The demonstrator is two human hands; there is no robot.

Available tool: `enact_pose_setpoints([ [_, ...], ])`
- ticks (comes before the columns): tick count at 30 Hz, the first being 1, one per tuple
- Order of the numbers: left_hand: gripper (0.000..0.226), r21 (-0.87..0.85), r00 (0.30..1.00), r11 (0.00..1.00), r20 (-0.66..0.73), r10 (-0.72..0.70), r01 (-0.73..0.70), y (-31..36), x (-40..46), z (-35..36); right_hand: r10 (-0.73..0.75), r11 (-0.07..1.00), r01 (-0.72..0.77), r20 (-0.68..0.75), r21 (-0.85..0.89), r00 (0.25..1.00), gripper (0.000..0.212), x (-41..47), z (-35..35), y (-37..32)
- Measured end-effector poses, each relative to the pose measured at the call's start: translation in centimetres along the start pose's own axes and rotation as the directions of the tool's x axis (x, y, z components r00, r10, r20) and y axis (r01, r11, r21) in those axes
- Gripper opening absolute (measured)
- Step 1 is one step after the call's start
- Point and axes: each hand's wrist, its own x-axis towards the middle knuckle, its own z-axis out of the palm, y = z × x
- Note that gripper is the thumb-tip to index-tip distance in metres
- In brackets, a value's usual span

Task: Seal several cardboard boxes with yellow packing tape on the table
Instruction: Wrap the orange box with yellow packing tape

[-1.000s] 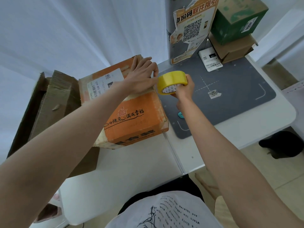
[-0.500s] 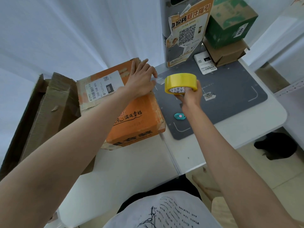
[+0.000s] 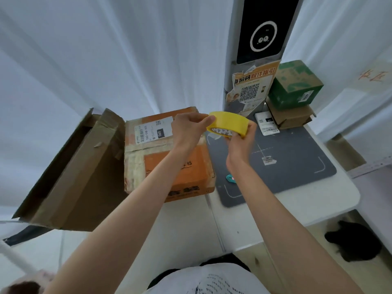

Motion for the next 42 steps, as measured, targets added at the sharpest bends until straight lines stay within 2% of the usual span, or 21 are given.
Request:
enact_pose_setpoints([
  [5, 0.004, -0.188, 0.988, 0.971, -0.025, -0.152, 0.145, -0.1, -0.9, -3.9, -0.117, 0.985, 0.134, 0.152, -0.109, 0.981, 0.036, -2.4, 0.7, -0.6],
  [9, 0.002, -0.169, 0.986, 0.973, -0.028, -0.163, 0.156, 0.1, -1.9, -6.6, -0.123, 0.958, 0.194, 0.311, -0.210, 0.942, 0.040, -4.0, 1.3, -1.3],
  [12, 0.011, -0.105, 0.989, 0.985, -0.052, -0.142, 0.136, -0.1, -2.1, -8.4, -0.105, 0.930, 0.242, 0.433, -0.276, 0.895, 0.042, -4.8, 1.5, -1.8],
  [17, 0.010, 0.014, 0.991, 0.991, -0.005, -0.131, 0.131, -0.8, -2.3, -10.5, -0.103, 0.799, 0.439, 0.627, -0.410, 0.772, 0.031, -4.8, 1.7, -2.5],
  [20, 0.014, 0.072, 0.993, 0.990, 0.000, -0.118, 0.117, -1.1, -2.5, -11.3, -0.070, 0.675, 0.553, 0.703, -0.489, 0.708, 0.035, -4.7, 1.5, -2.9],
  [21, 0.016, 0.099, 0.994, 0.989, 0.007, -0.111, 0.109, -1.2, -2.6, -11.5, -0.040, 0.664, 0.565, 0.731, -0.490, 0.681, 0.037, -4.9, 1.4, -3.4],
  [24, 0.018, 0.170, 0.996, 0.982, 0.022, -0.085, 0.080, -1.5, -2.8, -12.0, 0.093, 0.723, 0.529, 0.821, -0.444, 0.563, 0.037, -6.1, 0.9, -4.7],
  [26, 0.016, 0.262, 0.999, 0.964, 0.005, -0.041, 0.038, -1.7, -2.8, -12.1, 0.123, 0.723, 0.545, 0.856, -0.424, 0.502, 0.040, -7.2, 1.1, -5.2],
  [28, 0.013, 0.388, 1.000, 0.922, -0.010, 0.028, -0.022, -2.0, -3.1, -11.9, 0.100, 0.704, 0.583, 0.869, -0.407, 0.485, 0.035, -8.1, 1.5, -5.3],
  [30, 0.011, 0.442, 0.997, 0.894, -0.001, 0.077, -0.069, -2.1, -3.8, -11.5, 0.076, 0.696, 0.602, 0.873, -0.393, 0.481, 0.028, -8.5, 1.8, -5.3],
  [33, 0.008, 0.413, 0.997, 0.908, -0.003, 0.080, -0.072, -2.1, -4.5, -11.5, 0.081, 0.699, 0.599, 0.876, -0.390, 0.476, 0.031, -8.4, 1.8, -5.5],
  [37, 0.010, 0.387, 0.997, 0.919, 0.030, 0.066, -0.073, -1.9, -4.8, -12.3, 0.058, 0.677, 0.633, 0.885, -0.374, 0.461, 0.022, -8.5, 2.1, -6.2],
  [42, 0.011, 0.427, 0.993, 0.896, 0.048, 0.110, -0.120, -1.4, -4.8, -13.8, 0.040, 0.627, 0.677, 0.884, -0.385, 0.466, 0.024, -9.5, 3.3, -7.3],
])
